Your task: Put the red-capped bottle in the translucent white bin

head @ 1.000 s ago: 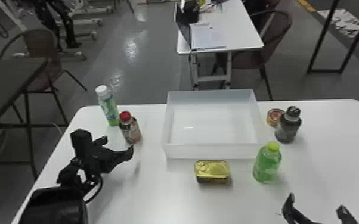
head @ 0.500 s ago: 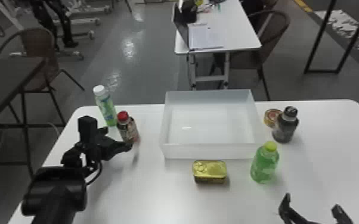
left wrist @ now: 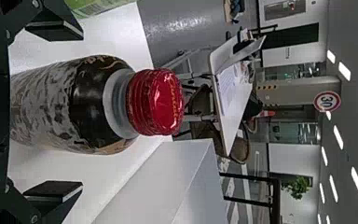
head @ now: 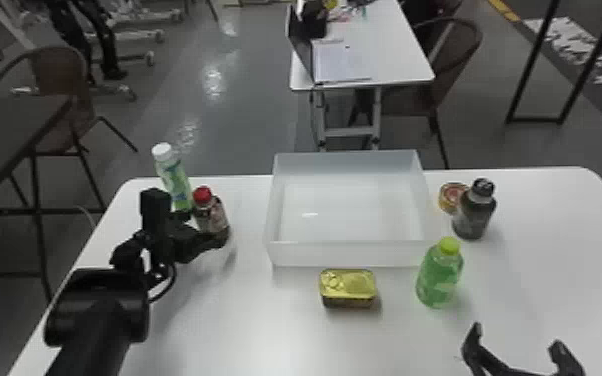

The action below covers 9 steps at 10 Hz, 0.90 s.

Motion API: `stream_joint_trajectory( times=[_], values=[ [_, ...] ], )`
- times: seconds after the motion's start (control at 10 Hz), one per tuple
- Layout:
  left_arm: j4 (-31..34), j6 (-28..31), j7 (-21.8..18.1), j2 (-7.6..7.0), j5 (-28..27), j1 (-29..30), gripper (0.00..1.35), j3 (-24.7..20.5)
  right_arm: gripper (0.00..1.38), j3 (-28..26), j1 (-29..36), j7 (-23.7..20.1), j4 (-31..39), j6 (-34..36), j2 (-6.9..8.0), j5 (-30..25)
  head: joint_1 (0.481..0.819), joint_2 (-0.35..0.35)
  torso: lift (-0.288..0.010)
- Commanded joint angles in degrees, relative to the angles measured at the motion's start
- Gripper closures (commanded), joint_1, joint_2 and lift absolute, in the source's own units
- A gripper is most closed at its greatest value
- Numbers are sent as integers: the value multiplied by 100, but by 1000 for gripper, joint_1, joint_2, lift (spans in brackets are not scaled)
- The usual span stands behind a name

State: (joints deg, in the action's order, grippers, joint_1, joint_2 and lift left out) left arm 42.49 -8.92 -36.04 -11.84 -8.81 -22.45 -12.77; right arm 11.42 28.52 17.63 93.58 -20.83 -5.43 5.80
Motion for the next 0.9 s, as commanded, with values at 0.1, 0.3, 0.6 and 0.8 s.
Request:
stream_joint_trajectory(
  times=[0.1, 0.3, 0.6, 0.8],
  values=[
    [-101, -119, 1, -2, -174, -75, 780, 47, 151, -8, -14, -31, -6, -18, -2, 18, 695, 123, -76],
    [-92, -146, 9, 15, -156, -40, 823, 12, 151, -8, -14, -31, -15, -35, -2, 26, 695, 119, -76],
    [1235, 294, 18, 182, -306, 496, 825, 20, 153, -8, -14, -40, -15, -44, -28, 62, 695, 110, -76],
    [3107, 892, 150, 604, -376, 1102, 825, -155, 154, -17, 22, -40, -15, -53, -28, 105, 695, 103, -76]
  ],
)
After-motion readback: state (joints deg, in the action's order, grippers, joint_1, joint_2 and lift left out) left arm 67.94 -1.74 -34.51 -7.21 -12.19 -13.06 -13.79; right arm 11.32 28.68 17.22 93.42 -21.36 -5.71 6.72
